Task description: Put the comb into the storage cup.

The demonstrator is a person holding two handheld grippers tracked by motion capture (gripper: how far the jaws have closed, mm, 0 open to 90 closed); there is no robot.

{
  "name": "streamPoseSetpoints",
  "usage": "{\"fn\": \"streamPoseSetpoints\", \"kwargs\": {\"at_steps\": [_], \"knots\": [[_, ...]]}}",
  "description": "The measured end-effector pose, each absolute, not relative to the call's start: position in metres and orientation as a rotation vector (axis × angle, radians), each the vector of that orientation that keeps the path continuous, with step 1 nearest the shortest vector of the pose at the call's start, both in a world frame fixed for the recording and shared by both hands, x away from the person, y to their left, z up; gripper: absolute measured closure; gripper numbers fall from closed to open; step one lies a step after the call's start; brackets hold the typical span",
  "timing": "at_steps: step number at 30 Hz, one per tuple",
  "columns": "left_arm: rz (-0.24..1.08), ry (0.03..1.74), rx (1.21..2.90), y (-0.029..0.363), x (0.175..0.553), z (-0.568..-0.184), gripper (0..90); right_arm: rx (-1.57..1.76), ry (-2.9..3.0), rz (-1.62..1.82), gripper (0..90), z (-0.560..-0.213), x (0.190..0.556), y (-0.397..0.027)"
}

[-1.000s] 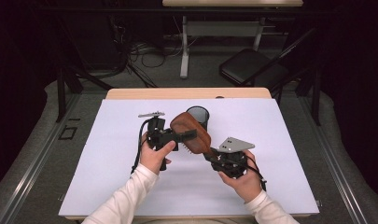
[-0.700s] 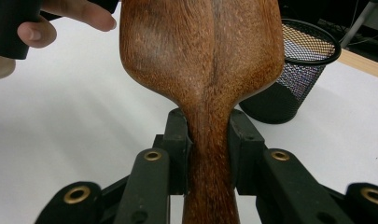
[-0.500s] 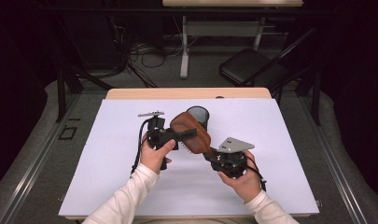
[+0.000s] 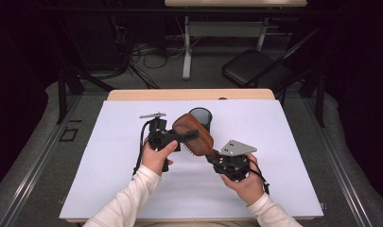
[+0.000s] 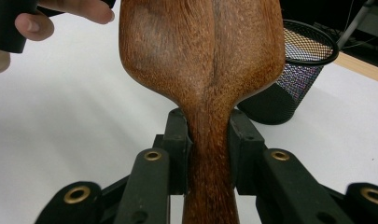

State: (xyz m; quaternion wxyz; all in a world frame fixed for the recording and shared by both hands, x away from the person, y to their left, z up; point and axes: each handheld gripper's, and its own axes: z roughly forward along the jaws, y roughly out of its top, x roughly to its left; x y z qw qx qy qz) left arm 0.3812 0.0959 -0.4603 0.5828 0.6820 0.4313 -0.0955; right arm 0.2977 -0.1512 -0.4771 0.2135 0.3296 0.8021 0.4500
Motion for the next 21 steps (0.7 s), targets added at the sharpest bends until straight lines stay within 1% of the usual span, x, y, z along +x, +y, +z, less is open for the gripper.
{"fn": "streamPoseSetpoints", "kwargs": {"at_steps": [7,21], "knots": [[-0.227,1.026,1.572,0.0987,0.3810,-0.4607,33.8,0.911,2.219,1.256,72.3,-0.4774,0.2971,-0.1517],[-0.242,1.050,1.560,0.0998,0.3811,-0.4616,35.3,0.915,2.223,1.253,72.4,-0.4802,0.2976,-0.1506]]}}
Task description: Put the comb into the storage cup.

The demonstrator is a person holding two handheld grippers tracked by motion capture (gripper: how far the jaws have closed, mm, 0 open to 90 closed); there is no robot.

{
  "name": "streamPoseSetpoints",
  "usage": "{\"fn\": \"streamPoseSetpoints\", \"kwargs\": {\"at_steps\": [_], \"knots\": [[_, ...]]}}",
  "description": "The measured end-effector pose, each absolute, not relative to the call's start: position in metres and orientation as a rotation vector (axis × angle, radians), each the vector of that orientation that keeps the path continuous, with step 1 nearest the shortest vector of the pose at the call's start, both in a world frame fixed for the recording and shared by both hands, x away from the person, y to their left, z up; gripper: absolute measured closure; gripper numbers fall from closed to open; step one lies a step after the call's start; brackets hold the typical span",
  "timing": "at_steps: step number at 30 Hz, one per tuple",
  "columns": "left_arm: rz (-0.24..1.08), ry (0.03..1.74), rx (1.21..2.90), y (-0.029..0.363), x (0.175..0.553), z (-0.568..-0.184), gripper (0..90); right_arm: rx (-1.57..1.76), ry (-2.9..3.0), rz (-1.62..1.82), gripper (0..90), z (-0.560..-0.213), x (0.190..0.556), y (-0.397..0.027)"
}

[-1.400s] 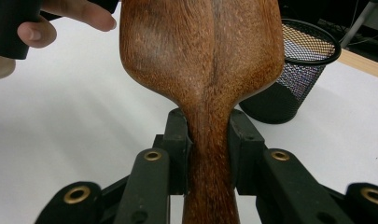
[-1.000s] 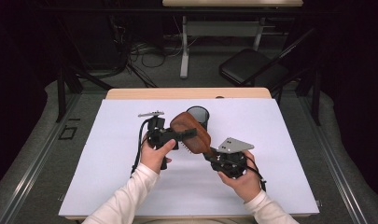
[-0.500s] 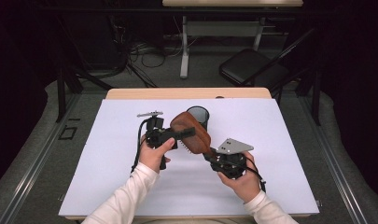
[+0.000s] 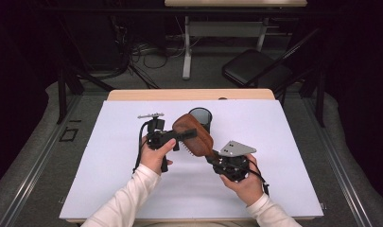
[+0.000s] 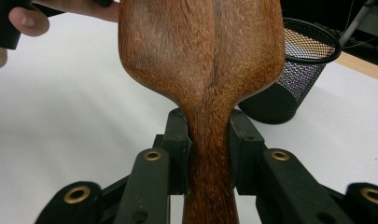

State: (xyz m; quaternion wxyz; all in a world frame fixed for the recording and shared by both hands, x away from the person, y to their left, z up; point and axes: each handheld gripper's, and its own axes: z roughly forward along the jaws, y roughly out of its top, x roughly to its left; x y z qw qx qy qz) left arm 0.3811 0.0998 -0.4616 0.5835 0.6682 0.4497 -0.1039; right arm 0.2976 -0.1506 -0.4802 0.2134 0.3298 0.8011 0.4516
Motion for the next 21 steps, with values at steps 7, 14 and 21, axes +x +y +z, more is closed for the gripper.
{"fn": "streamPoseSetpoints", "kwargs": {"at_steps": [7,14,21], "knots": [[-0.243,1.048,1.547,0.1001,0.3807,-0.4621,36.6,0.917,2.220,1.256,72.4,-0.4810,0.2979,-0.1508],[-0.280,1.058,1.507,0.1022,0.3814,-0.4630,39.9,0.920,2.223,1.256,72.4,-0.4827,0.2989,-0.1503],[-0.305,1.065,1.485,0.1032,0.3816,-0.4630,42.7,0.920,2.228,1.252,72.5,-0.4849,0.2997,-0.1496]]}}
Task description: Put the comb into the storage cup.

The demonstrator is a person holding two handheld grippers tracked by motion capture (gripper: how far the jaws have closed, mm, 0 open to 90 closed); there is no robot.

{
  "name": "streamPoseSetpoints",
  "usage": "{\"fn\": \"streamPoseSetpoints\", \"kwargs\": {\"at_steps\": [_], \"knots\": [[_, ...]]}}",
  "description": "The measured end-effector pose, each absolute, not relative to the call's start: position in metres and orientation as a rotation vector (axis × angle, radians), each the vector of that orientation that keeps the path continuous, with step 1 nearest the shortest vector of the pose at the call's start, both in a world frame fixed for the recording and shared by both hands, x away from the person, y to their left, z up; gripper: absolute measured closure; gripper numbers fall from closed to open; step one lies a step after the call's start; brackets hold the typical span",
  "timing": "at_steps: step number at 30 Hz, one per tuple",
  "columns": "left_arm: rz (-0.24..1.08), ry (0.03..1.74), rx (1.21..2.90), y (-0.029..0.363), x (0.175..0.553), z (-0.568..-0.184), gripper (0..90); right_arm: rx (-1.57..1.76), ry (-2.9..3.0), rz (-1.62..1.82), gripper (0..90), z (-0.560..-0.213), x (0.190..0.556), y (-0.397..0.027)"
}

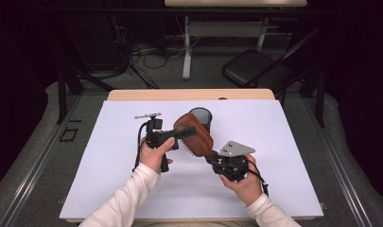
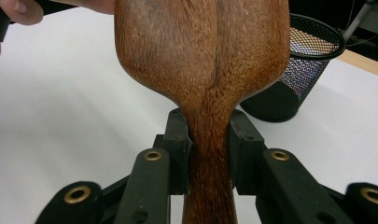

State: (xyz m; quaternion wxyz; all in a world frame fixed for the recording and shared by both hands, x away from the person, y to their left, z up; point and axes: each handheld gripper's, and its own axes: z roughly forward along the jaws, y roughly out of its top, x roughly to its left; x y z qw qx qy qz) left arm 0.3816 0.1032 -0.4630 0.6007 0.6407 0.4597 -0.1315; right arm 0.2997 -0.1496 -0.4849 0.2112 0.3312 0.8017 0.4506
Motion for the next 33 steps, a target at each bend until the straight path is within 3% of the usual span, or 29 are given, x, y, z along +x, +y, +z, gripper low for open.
{"fn": "streamPoseSetpoints", "kwargs": {"at_steps": [33], "knots": [[-0.388,1.127,1.450,0.1035,0.3798,-0.4614,49.3,0.920,2.235,1.254,72.3,-0.4919,0.3009,-0.1479]]}}
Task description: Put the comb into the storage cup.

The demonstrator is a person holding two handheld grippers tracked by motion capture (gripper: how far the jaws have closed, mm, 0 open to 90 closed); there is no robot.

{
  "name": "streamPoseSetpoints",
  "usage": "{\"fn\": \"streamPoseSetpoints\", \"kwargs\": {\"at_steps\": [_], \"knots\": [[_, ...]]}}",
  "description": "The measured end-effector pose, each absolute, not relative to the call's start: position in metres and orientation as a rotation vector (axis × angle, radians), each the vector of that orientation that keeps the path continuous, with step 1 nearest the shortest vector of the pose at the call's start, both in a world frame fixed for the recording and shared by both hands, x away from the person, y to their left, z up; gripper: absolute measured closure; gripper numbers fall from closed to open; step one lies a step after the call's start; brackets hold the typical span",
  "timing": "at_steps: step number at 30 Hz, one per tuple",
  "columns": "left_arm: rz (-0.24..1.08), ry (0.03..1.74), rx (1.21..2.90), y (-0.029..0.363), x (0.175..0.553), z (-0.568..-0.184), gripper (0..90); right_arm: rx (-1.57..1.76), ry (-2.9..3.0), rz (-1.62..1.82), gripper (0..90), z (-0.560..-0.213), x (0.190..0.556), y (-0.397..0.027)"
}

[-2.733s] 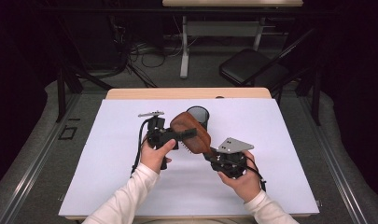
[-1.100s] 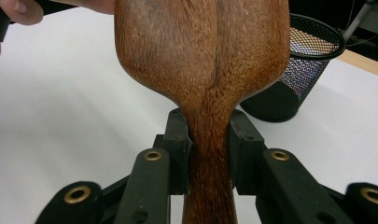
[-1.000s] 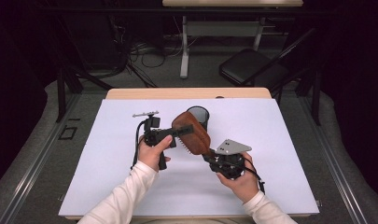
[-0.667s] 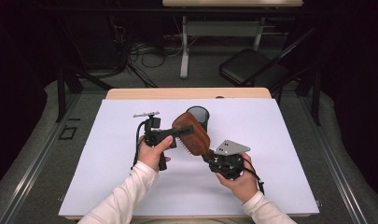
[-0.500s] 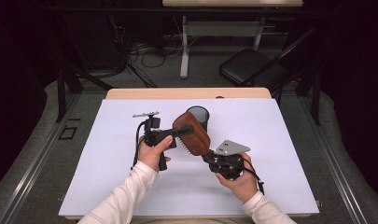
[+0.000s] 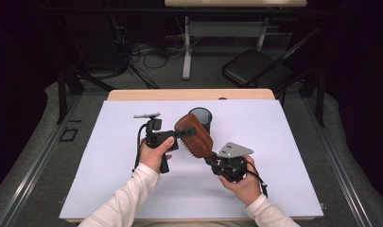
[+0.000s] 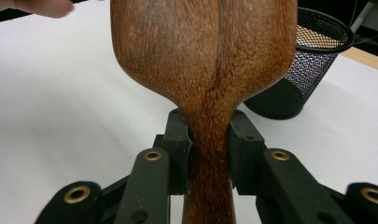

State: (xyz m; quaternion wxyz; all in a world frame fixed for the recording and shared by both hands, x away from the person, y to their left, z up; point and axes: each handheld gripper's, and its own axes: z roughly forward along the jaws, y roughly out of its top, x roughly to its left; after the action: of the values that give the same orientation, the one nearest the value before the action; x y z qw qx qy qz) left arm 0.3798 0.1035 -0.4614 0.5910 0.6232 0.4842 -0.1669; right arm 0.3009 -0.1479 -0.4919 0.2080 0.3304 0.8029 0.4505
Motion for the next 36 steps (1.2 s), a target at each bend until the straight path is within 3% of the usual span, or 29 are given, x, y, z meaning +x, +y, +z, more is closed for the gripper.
{"fn": "streamPoseSetpoints", "kwargs": {"at_steps": [26,36], "knots": [[-0.436,1.170,1.469,0.101,0.388,-0.454,50.8,0.944,2.211,1.289,71.5,-0.492,0.302,-0.150],[-0.424,1.192,1.477,0.100,0.393,-0.452,51.0,0.935,2.185,1.306,65.4,-0.491,0.302,-0.151]]}}
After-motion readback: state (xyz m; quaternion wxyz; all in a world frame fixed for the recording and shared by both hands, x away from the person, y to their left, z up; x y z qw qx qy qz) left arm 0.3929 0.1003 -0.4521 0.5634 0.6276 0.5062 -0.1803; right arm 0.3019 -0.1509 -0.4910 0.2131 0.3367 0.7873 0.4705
